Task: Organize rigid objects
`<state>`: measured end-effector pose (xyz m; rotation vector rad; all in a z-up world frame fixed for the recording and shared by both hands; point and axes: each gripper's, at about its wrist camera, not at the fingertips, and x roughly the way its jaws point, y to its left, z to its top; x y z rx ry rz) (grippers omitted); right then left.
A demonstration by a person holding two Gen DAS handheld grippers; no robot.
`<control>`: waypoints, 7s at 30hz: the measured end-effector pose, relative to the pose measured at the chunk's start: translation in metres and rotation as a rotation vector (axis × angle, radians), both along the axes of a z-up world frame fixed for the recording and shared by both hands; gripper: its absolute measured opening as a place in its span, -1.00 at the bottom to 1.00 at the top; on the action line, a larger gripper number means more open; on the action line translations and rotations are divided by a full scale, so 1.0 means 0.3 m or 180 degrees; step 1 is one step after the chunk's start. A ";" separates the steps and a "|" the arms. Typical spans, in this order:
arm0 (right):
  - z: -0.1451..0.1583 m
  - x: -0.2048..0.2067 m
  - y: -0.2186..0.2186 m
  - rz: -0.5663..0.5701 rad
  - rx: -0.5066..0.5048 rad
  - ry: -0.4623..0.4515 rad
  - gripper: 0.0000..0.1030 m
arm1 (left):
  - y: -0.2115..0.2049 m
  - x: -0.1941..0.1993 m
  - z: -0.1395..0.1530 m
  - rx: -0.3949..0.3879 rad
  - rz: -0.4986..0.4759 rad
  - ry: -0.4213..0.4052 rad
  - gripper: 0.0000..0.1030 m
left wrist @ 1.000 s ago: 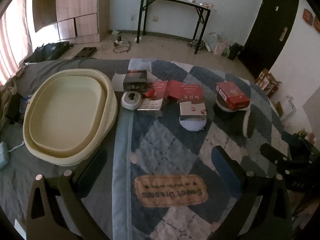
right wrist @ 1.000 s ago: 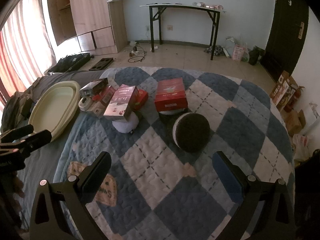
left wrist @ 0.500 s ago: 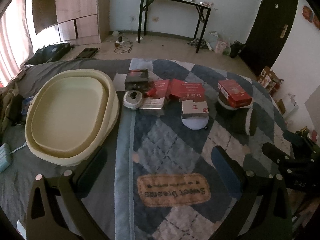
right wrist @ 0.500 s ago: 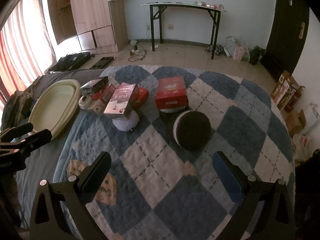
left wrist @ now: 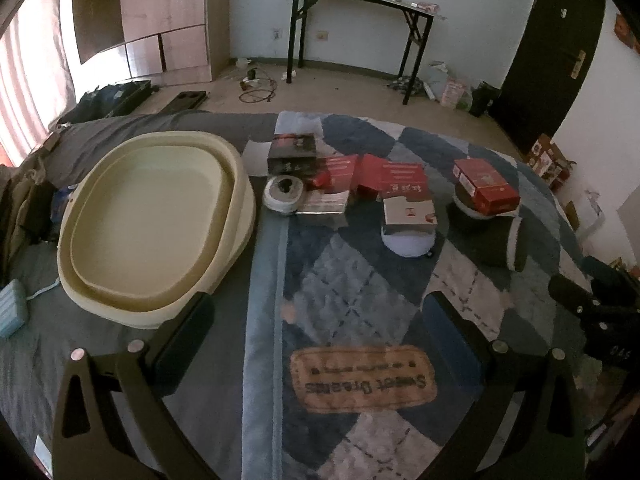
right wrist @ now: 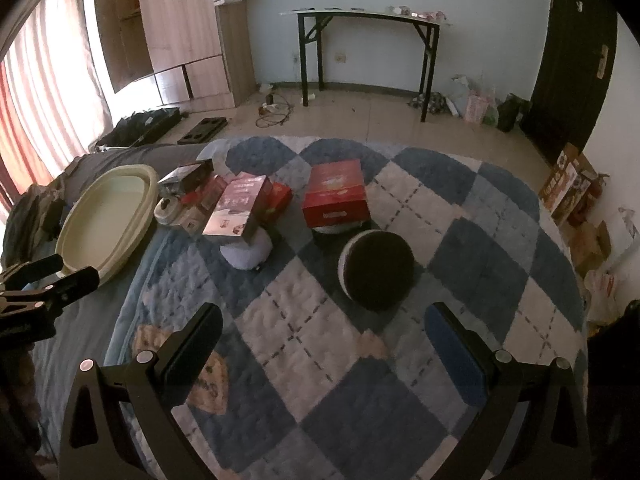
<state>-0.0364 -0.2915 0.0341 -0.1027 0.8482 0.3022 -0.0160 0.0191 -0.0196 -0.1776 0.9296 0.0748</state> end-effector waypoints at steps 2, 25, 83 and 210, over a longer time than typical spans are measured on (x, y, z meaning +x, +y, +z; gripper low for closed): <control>-0.002 0.007 -0.007 -0.0020 0.0005 0.0026 0.99 | 0.005 -0.001 -0.005 0.0001 -0.0014 0.0006 1.00; -0.138 0.199 -0.101 -0.0058 0.0058 0.0282 0.99 | 0.216 0.429 -0.004 0.0049 -0.0185 0.0346 1.00; 0.134 0.144 0.095 0.0859 0.1099 -0.0031 0.32 | 0.694 0.248 0.136 -0.0190 0.0283 -0.0014 0.11; 0.113 0.136 -0.181 0.0100 0.0693 0.0433 0.99 | 0.202 0.116 0.201 -0.0712 -0.0394 0.0234 1.00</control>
